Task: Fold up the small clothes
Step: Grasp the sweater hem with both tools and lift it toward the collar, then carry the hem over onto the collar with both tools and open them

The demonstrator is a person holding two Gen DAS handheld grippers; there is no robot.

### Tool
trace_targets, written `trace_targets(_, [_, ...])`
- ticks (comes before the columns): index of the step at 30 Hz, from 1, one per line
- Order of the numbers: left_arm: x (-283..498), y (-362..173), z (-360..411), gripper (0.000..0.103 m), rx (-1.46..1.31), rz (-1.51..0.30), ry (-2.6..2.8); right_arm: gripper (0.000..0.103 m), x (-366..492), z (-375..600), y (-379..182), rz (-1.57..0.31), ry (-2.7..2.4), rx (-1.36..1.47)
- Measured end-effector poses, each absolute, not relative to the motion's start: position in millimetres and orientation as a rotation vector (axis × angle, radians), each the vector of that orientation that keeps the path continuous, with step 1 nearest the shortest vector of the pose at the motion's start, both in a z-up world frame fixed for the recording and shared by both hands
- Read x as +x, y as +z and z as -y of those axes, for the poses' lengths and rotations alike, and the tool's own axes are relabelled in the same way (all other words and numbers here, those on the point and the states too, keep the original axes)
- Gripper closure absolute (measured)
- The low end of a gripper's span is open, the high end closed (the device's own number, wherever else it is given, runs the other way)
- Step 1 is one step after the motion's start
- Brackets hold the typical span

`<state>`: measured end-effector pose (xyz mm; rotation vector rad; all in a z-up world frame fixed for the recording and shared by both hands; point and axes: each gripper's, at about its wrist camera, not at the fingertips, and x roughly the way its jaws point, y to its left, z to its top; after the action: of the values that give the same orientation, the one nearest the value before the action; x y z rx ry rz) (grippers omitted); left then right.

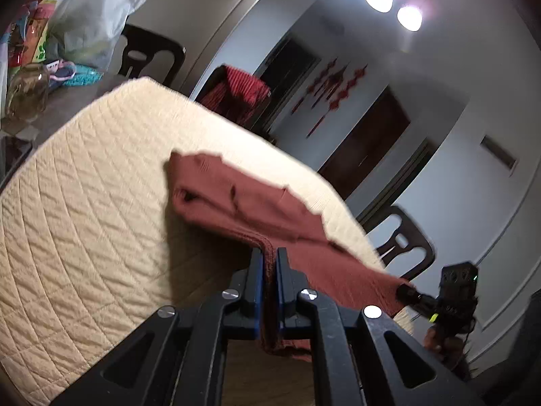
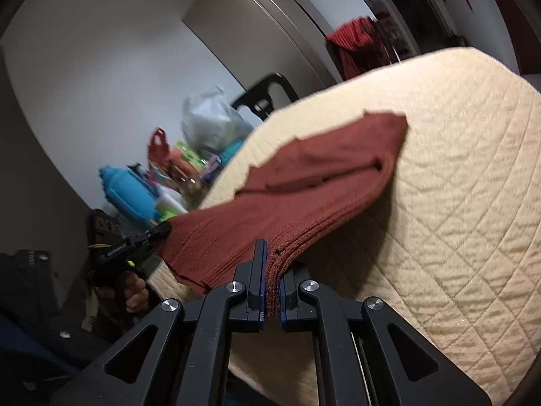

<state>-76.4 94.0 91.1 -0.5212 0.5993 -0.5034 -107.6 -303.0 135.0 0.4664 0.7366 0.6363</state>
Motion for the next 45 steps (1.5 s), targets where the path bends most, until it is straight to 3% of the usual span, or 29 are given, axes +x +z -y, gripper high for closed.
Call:
trace_targets(6, [-49, 117, -98, 0.095, -0.513, -0.542, -0.498, 0.098, -86, 310, 158, -0.648, 0.639, 0.485])
trace_targets(14, [54, 118, -92, 0.095, -0.533, -0.605, -0.456, 0.098, 20, 324, 150, -0.697, 0.54, 0.536])
trace_targets(24, [155, 43, -90, 0.095, -0.609, -0.861, -0.32, 0.095, 132, 331, 74, -0.991, 0.403, 0.686])
trace_targets(30, [159, 37, -91, 0.094, -0.641, -0.877, -0.336, 0.093, 149, 331, 66, -1.006, 0.41, 0.71])
trace_targets(32, [164, 36, -95, 0.092, -0.668, -0.878, -0.321, 0.079, 157, 331, 63, -1.018, 0.418, 0.741])
trace_targets(40, [156, 49, -121, 0.084, -0.668, -0.791, -0.222, 0.076, 162, 343, 69, -0.927, 0.387, 0.775])
trace_targets(42, [148, 56, -116, 0.07, -0.611, -0.779, -0.229, 0.076, 154, 342, 77, -0.895, 0.393, 0.721])
trace_targets(45, [140, 61, -108, 0.066, -0.554, -0.786, -0.246, 0.076, 142, 341, 87, -0.873, 0.372, 0.637])
